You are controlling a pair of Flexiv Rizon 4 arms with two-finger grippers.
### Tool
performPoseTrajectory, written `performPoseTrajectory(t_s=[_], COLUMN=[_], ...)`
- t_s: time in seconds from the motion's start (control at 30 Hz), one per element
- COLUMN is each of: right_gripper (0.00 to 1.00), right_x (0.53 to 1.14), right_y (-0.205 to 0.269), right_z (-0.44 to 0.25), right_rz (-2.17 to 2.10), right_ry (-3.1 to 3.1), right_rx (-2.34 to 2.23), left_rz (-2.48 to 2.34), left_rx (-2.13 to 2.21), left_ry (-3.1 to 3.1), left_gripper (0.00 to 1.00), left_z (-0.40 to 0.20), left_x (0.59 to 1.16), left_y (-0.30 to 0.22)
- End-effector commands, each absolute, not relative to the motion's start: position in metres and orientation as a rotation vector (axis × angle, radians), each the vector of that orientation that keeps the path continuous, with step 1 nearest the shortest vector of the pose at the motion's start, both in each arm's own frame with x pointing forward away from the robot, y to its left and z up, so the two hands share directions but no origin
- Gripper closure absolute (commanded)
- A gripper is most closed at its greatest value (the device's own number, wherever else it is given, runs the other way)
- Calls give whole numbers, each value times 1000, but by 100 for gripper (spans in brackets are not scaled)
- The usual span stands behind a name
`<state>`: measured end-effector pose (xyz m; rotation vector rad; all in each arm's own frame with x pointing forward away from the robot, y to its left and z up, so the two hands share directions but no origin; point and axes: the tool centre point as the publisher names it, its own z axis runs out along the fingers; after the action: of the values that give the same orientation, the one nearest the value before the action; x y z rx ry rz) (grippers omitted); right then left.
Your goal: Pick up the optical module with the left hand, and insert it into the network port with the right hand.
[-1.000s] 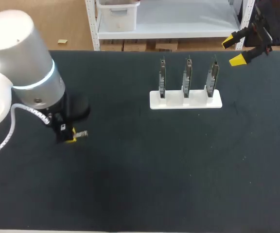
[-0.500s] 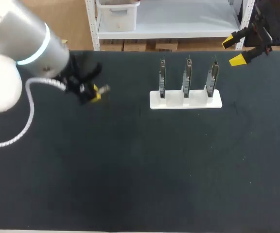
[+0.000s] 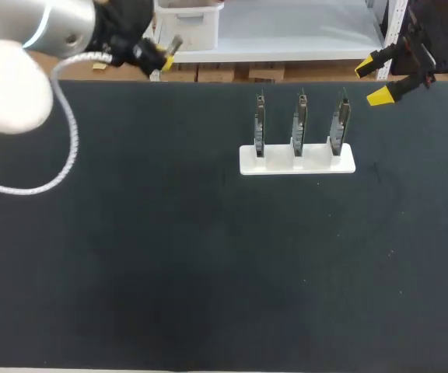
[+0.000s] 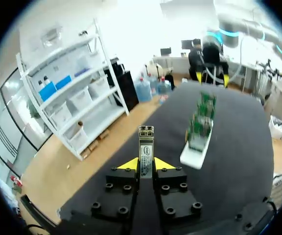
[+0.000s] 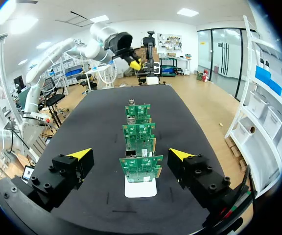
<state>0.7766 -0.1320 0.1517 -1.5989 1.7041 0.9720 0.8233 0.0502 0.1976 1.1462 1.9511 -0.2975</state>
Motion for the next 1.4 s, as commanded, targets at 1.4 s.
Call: performPoseTrajectory(t_s=[1.4], right_gripper=[0], right_x=[775], right_y=[-132], right_z=[152], right_rz=[966], right_ry=[1706], right_rx=[-1597], left_rz=[-1161], left_rx=[1309], left_ry=[1229], left_gripper=[100], left_z=[219], left_x=[794], left_y=[-221])
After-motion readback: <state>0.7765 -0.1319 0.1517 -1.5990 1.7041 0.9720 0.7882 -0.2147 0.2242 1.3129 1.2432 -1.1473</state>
